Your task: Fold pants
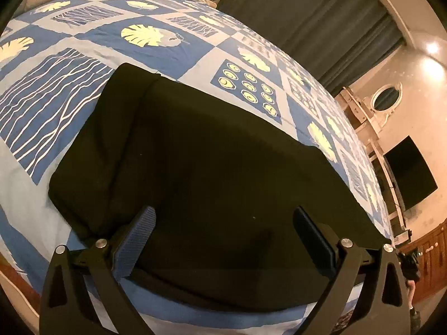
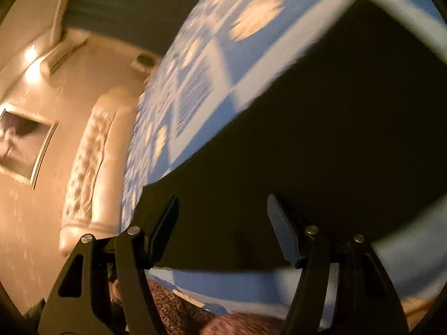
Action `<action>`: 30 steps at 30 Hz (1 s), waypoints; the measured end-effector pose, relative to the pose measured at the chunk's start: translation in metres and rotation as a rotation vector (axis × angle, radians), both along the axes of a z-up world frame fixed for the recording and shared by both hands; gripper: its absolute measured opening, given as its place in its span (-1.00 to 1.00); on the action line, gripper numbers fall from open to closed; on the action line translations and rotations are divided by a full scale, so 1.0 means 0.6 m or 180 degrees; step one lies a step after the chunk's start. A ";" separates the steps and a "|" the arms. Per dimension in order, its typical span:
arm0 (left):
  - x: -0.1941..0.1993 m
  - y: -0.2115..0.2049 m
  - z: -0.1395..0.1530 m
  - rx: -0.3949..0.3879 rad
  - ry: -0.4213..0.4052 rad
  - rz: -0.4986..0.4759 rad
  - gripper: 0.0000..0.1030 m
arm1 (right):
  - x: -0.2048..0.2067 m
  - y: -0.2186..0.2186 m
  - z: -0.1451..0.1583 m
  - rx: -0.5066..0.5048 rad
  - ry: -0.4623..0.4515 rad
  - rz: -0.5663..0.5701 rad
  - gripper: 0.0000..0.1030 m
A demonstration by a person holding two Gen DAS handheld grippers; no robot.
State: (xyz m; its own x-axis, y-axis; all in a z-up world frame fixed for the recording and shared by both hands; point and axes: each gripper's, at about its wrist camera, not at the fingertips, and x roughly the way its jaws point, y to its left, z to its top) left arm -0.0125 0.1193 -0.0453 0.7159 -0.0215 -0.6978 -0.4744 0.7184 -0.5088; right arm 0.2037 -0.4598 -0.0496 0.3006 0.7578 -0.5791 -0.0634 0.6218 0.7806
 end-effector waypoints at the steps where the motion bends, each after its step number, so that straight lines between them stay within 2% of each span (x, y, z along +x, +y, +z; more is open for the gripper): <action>1: 0.000 -0.001 0.000 0.0014 0.0006 -0.0001 0.90 | -0.005 -0.025 -0.001 -0.0020 -0.0016 -0.0075 0.27; 5: 0.003 -0.004 0.003 0.0093 0.0046 -0.0008 0.90 | -0.023 -0.133 0.002 0.0095 -0.0026 -0.0472 0.27; 8: 0.007 -0.011 0.008 0.0202 0.0107 -0.0018 0.90 | -0.039 -0.208 0.023 -0.0319 -0.0076 -0.0956 0.37; 12: 0.004 -0.028 0.032 0.0554 0.0118 0.0061 0.90 | -0.045 -0.237 0.044 -0.0353 -0.0145 -0.1103 0.38; 15: 0.008 -0.054 0.063 0.0840 -0.0010 -0.0010 0.90 | -0.031 -0.244 0.041 -0.0342 -0.0111 -0.1107 0.38; 17: 0.013 -0.067 0.074 0.0838 -0.0074 -0.0078 0.90 | -0.014 -0.256 0.028 -0.0264 -0.0024 -0.1098 0.39; 21: 0.025 -0.087 0.083 0.0676 -0.0146 -0.0149 0.90 | 0.013 -0.259 -0.028 0.0276 0.0296 -0.1029 0.39; 25: 0.035 -0.093 0.076 0.0624 -0.0120 -0.0154 0.90 | 0.014 -0.252 -0.040 0.0460 0.0280 -0.1149 0.36; 27: 0.033 -0.088 0.072 0.0576 -0.0114 -0.0117 0.90 | 0.016 -0.250 -0.041 0.0406 0.0276 -0.1229 0.05; 29: 0.034 -0.074 0.067 0.0505 -0.0077 -0.0068 0.90 | 0.020 -0.243 -0.040 0.0227 0.0276 -0.1222 -0.69; 30: 0.031 -0.064 0.065 0.0468 -0.0035 -0.0025 0.90 | 0.024 -0.239 -0.041 0.0162 0.0276 -0.1199 -0.69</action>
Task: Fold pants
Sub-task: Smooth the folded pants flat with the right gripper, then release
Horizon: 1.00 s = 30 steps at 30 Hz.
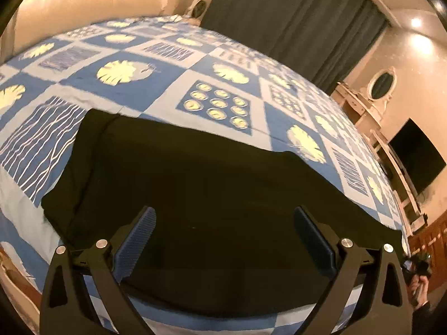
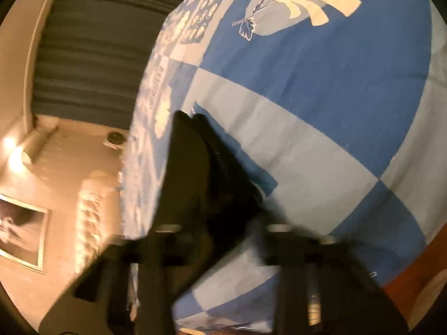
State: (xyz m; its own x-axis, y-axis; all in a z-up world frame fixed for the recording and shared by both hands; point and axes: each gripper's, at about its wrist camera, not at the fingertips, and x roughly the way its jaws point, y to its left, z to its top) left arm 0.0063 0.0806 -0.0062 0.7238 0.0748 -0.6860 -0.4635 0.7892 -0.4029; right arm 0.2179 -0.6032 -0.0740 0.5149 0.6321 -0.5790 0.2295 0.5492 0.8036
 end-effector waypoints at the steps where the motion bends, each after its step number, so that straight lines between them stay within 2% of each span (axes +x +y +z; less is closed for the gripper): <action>1: -0.002 0.006 0.000 -0.0013 0.0016 0.0044 0.90 | 0.000 0.002 0.002 -0.0033 -0.0012 -0.0020 -0.69; 4: -0.014 0.024 0.001 -0.0003 0.0077 0.0224 0.90 | -0.003 0.010 0.023 -0.0087 -0.0118 -0.0050 -0.69; 7: -0.022 0.034 -0.001 0.0036 0.0157 0.0365 0.90 | -0.005 0.028 0.062 -0.0075 -0.0269 -0.0027 -0.69; 10: -0.025 0.040 -0.005 -0.0041 0.0190 0.0411 0.90 | -0.010 0.061 0.119 -0.0152 -0.0463 0.0071 -0.69; 14: -0.027 0.037 0.004 -0.0019 0.0158 0.0419 0.90 | -0.016 0.123 0.188 -0.0303 -0.0640 0.0204 -0.69; 20: -0.020 0.017 0.021 0.0183 0.0132 0.0246 0.90 | -0.029 0.283 0.277 -0.0740 -0.0961 0.0655 -0.69; 25: -0.015 0.003 0.033 0.0213 0.0070 0.0125 0.90 | -0.047 0.419 0.293 -0.0946 -0.1077 0.1053 -0.69; 30: -0.015 -0.003 0.042 0.0182 -0.0003 0.0099 0.90 | -0.073 0.555 0.266 -0.1113 -0.1058 0.1416 -0.69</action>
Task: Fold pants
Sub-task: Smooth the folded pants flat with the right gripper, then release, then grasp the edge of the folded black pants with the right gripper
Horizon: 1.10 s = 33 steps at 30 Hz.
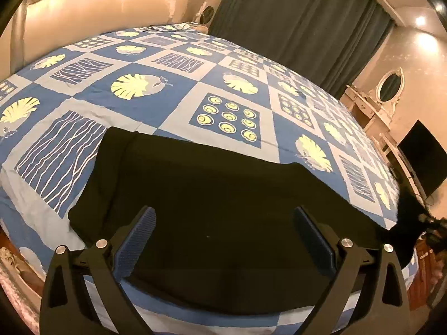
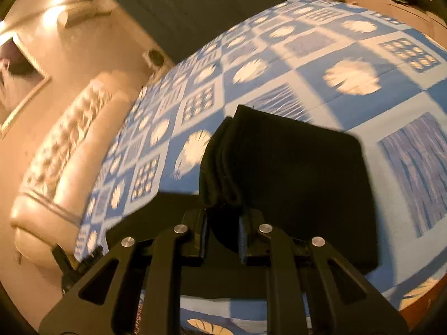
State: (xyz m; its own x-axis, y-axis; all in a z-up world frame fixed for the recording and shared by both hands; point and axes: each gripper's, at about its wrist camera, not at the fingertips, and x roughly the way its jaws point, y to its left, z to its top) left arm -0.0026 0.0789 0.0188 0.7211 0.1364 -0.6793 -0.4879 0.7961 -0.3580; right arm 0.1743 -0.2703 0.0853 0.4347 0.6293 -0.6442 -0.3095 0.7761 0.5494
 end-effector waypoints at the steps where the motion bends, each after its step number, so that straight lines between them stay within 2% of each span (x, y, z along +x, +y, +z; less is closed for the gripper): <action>1: -0.001 0.000 0.001 -0.0005 -0.0009 -0.0002 0.90 | -0.008 0.023 -0.006 -0.0034 0.0006 0.0055 -0.69; 11: 0.000 -0.001 0.003 -0.0068 -0.0057 -0.0014 0.90 | -0.079 0.194 -0.091 -0.0433 0.0068 0.0571 -0.69; 16: -0.001 0.003 0.001 -0.0167 -0.0097 0.0010 0.90 | -0.107 0.234 -0.110 -0.0633 -0.0009 0.0730 -0.69; 26: 0.002 -0.001 -0.002 -0.0179 -0.0066 -0.0021 0.90 | -0.144 0.274 -0.142 -0.1186 -0.0225 0.1043 -0.69; 27: 0.002 -0.001 -0.003 -0.0177 -0.0066 -0.0025 0.90 | -0.147 0.276 -0.144 -0.1225 -0.0259 0.1073 -0.65; 29: 0.003 -0.001 -0.004 -0.0181 -0.0066 -0.0025 0.90 | -0.153 0.278 -0.145 -0.1227 -0.0257 0.1142 -0.40; 33: 0.003 -0.002 -0.010 -0.0218 -0.0054 -0.0029 0.90 | -0.175 0.287 -0.142 -0.1206 -0.0280 0.1320 -0.09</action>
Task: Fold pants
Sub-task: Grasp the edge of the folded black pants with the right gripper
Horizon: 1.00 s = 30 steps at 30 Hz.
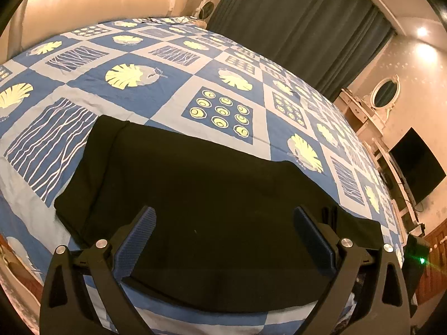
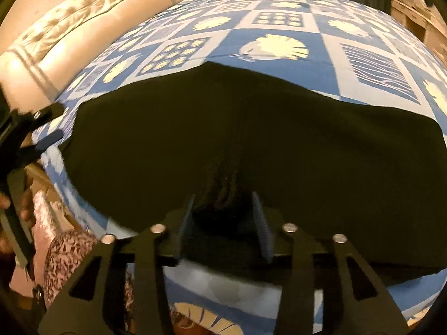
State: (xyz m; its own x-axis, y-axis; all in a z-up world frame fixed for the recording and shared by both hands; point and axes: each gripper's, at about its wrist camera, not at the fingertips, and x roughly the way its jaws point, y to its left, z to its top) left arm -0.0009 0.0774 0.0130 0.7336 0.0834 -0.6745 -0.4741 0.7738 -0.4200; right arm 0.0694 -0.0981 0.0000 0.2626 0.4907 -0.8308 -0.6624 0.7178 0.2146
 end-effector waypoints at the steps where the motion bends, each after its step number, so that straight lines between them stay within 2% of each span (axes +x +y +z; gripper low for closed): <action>1: 0.000 -0.001 -0.001 0.0000 0.0003 -0.0003 0.90 | -0.009 0.002 0.002 0.0002 -0.0001 0.0057 0.01; 5: 0.001 -0.004 0.000 0.0020 0.0003 -0.0019 0.90 | -0.044 0.003 0.021 0.0009 0.0029 0.0390 0.11; 7: 0.000 -0.006 0.002 -0.0001 -0.0010 -0.0026 0.90 | -0.054 -0.012 0.038 0.0129 0.0172 0.0583 0.11; 9: -0.001 -0.008 0.006 -0.0011 -0.0046 -0.0026 0.90 | -0.055 -0.041 0.064 0.0200 0.0125 0.0601 0.21; 11: -0.002 -0.012 0.013 0.0004 -0.0096 -0.0047 0.90 | -0.036 -0.100 0.095 0.0381 0.0117 0.0451 0.38; 14: -0.003 -0.023 0.024 0.0030 -0.0144 -0.0084 0.90 | 0.012 -0.201 0.115 0.0689 0.0271 0.0053 0.44; 15: -0.003 -0.028 0.028 0.0027 -0.0150 -0.0094 0.90 | 0.037 -0.251 0.115 0.0819 0.0343 -0.0188 0.44; 17: -0.003 -0.037 0.034 0.0004 -0.0177 -0.0117 0.90 | 0.088 -0.356 0.093 0.1141 0.0657 -0.0751 0.45; 19: -0.004 -0.045 0.038 -0.0009 -0.0194 -0.0133 0.90 | 0.123 -0.432 0.050 0.1341 0.1017 -0.1199 0.45; 20: -0.005 -0.050 0.040 -0.0018 -0.0203 -0.0144 0.90 | 0.133 -0.458 0.029 0.1401 0.1139 -0.1361 0.45; 21: -0.006 -0.055 0.042 -0.0025 -0.0213 -0.0155 0.90 | 0.143 -0.486 -0.007 0.1511 0.1379 -0.1479 0.45; 24: -0.003 -0.066 0.041 -0.0006 -0.0219 -0.0206 0.90 | 0.149 -0.490 -0.066 0.1617 0.1839 -0.1411 0.45; 28: 0.004 -0.073 0.031 0.0055 -0.0135 -0.0267 0.90 | 0.151 -0.471 -0.070 0.1638 0.1827 -0.1266 0.43; 30: 0.003 -0.071 0.026 0.0022 -0.0118 -0.0259 0.90 | 0.156 -0.466 -0.072 0.1675 0.1873 -0.1230 0.17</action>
State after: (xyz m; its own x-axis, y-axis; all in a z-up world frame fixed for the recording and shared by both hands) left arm 0.0009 0.0346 0.0287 0.7625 0.0270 -0.6464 -0.3938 0.8121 -0.4306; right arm 0.1630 -0.3776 -0.0433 0.0899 0.8135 -0.5746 -0.0713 0.5807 0.8110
